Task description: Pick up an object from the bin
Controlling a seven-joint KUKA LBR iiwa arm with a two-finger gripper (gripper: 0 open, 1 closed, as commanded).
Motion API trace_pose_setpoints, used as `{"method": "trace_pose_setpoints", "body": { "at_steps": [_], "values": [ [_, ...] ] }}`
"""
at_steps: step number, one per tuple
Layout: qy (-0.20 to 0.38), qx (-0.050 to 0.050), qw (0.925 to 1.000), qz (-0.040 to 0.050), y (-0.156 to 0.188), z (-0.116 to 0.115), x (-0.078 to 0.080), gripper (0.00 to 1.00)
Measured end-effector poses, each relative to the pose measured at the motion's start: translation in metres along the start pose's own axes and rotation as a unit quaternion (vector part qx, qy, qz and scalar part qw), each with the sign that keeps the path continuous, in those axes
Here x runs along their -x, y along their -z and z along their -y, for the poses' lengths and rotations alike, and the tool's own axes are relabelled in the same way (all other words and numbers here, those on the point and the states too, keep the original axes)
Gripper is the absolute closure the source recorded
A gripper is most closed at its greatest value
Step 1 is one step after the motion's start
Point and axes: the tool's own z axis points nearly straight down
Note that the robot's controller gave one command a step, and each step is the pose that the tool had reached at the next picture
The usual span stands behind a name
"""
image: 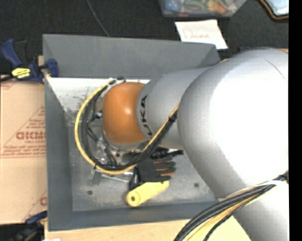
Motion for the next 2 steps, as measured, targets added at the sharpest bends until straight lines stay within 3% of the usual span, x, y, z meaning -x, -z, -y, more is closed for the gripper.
{"method": "trace_pose_setpoints", "body": {
  "at_steps": [1, 2],
  "values": [
    [0.244, -0.001, 0.9697, 0.0066, 0.001, 0.063, 0.078, 0.0],
    [0.038, 0.002, 0.9993, 0.0025, 0.002, 0.026, 0.027, 1.0]
  ]
}}
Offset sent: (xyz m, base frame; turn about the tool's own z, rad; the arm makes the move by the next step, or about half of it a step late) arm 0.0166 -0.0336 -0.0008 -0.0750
